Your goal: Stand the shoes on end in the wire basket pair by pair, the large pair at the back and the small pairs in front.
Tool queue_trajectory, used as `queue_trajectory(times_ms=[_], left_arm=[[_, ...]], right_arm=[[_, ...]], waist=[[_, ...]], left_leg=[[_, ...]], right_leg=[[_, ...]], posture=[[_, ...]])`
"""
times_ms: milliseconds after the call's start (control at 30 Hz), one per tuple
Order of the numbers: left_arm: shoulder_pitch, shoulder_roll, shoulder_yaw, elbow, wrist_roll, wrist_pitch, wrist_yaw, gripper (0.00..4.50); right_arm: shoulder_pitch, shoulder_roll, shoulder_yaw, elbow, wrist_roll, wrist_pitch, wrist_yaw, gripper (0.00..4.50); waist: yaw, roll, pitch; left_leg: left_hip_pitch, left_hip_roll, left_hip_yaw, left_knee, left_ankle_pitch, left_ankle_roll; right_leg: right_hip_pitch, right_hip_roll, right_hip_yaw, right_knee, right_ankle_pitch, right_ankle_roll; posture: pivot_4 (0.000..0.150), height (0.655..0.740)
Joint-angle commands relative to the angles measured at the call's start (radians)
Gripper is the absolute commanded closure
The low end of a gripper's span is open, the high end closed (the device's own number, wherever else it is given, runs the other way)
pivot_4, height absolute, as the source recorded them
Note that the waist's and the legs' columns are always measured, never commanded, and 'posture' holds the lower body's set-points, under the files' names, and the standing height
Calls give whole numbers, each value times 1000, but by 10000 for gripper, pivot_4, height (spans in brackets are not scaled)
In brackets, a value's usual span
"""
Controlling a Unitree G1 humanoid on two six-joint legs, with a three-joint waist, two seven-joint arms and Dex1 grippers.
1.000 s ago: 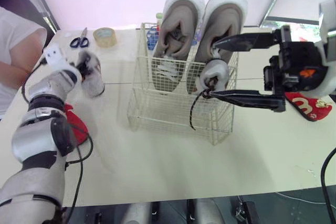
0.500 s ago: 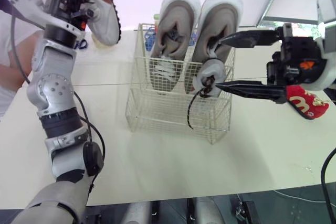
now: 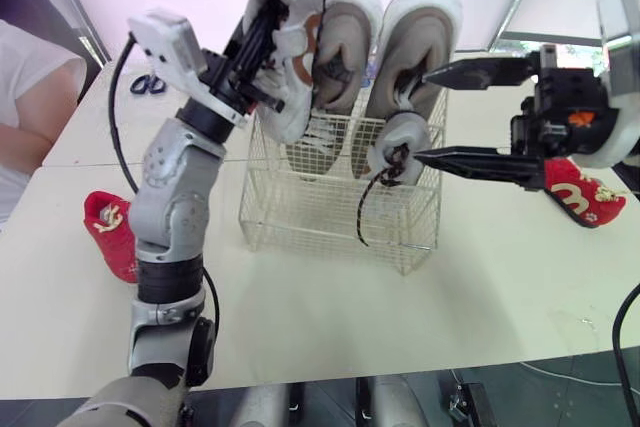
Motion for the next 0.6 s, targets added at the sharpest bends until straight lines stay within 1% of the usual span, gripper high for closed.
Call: queue_trajectory(times_ms=[33,200,400,600], left_arm=[[12,-4,-11,-7,57,-92,-5,44291],[87,-49,-48,3,169,-269,-1,44291],[131,-92,-44,109,212,-405,3,44291],[165,-132,-78,235,257,-548,-21,44291]], right_arm=[[-35,11,12,-18,-2,2,-20,0],[-47,-6,3,-11,11,6,-1,0],[-75,-1,24,-12,-1,18,-6,0],[-119,-7,39,-1,-1,37,-1,0]], waist=[[0,0,0],[3,0,0],[2,0,0],[3,0,0]], left_leg=[[0,0,0,0,0,0],[0,0,0,0,0,0],[0,0,0,0,-1,0],[0,0,0,0,0,0]], right_leg=[[0,0,0,0,0,0],[0,0,0,-1,0,0],[0,0,0,-1,0,0],[0,0,0,-1,0,0]], posture=[[1500,7400],[1500,7400],[1500,7400],[1500,7400]])
